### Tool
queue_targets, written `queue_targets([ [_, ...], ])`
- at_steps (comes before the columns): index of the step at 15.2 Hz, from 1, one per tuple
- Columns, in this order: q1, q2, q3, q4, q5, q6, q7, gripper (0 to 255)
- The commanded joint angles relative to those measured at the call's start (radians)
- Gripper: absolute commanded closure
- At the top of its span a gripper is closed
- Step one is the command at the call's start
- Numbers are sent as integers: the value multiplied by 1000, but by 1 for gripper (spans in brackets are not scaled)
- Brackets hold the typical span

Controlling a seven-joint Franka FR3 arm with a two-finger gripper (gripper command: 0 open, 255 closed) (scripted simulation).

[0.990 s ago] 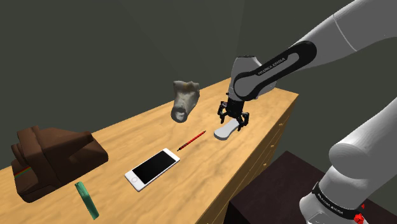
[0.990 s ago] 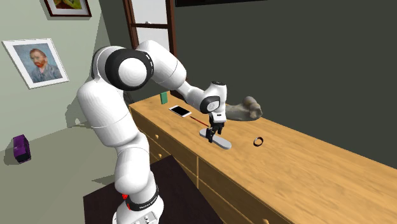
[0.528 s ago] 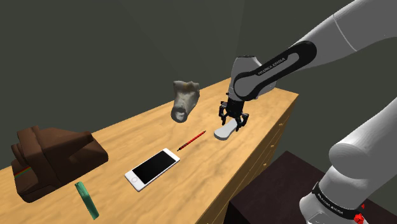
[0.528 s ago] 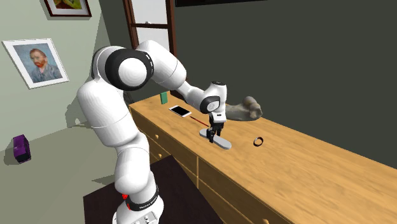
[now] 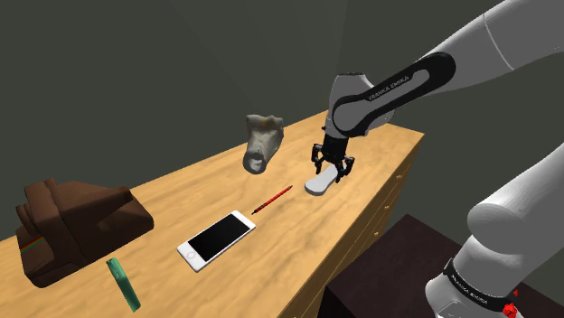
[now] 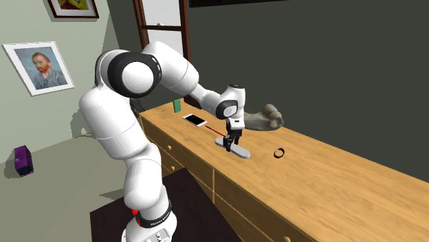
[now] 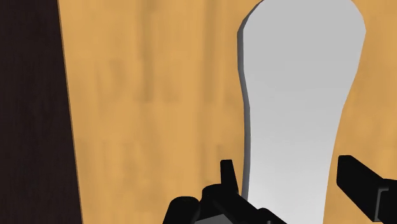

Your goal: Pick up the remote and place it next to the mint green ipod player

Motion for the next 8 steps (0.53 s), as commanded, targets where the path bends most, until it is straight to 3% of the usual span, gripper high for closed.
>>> queue_targets([
  [1,1,-18,-4,12,6,-29,-6,255],
  [8,6,-78,-20,60,22,-134,-20,255],
])
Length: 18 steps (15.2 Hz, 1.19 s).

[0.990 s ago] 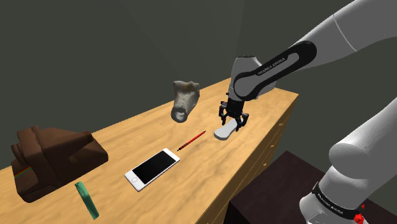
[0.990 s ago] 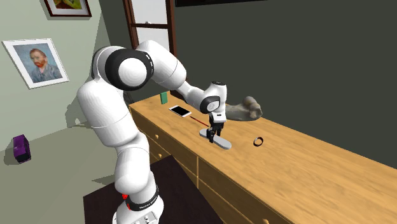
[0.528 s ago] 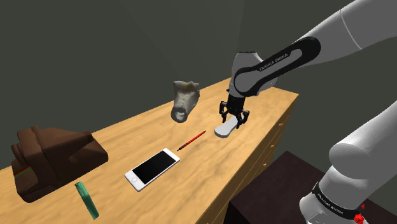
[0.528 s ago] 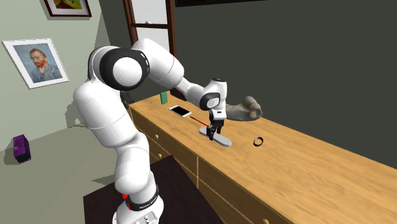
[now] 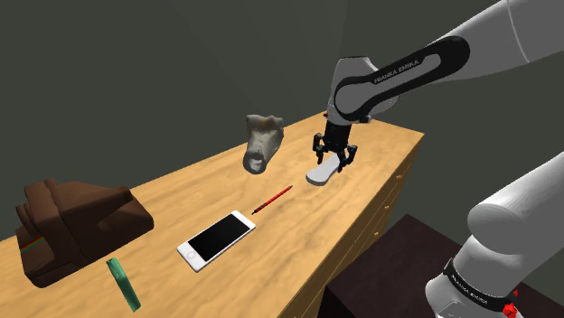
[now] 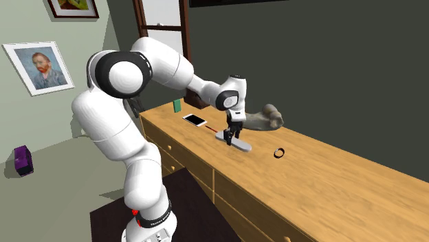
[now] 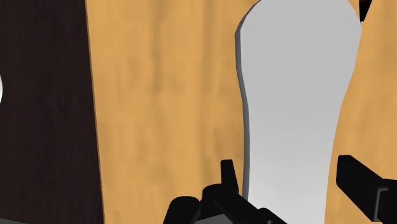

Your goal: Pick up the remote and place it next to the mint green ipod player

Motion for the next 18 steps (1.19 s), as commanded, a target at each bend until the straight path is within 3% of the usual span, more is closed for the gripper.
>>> queue_targets([
  [1,1,-18,-5,12,5,-30,-4,255],
  [18,2,-103,-39,174,11,-273,-16,255],
])
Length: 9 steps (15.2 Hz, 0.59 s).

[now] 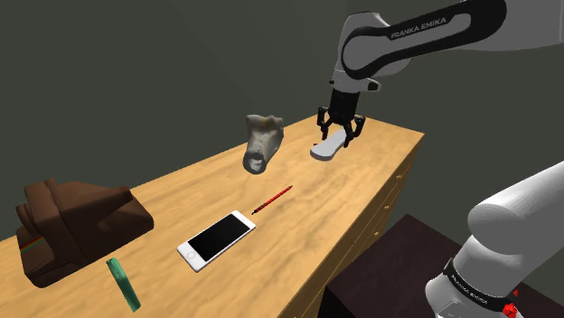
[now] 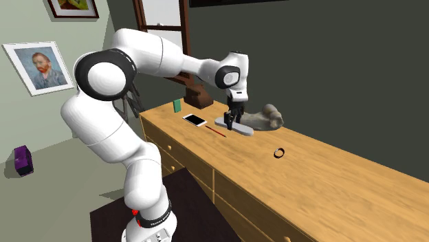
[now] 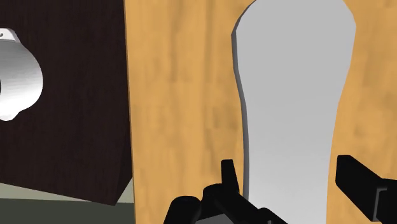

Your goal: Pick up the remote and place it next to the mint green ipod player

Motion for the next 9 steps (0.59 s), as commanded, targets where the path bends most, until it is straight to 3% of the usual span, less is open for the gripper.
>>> queue_targets([
  [1,-1,-4,-3,24,-1,-28,1,255],
  [3,-1,-6,-5,36,-2,-42,1,255],
  [9,64,-60,86,11,51,-54,129,255],
])
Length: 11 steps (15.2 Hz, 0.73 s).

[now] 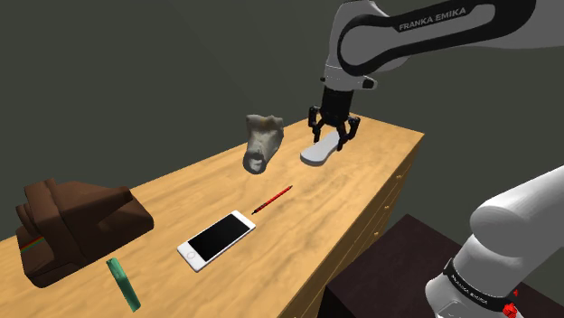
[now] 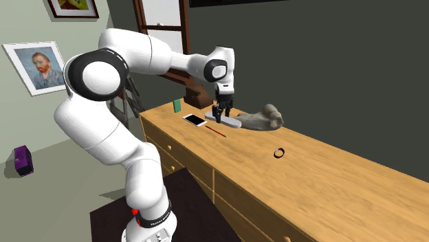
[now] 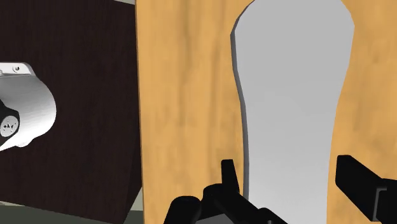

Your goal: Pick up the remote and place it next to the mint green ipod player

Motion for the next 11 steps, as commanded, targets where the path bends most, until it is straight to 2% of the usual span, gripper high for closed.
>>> queue_targets([
  [1,20,-12,32,-1,17,-4,45,255],
  [11,100,-1,217,56,72,-13,291,255],
])
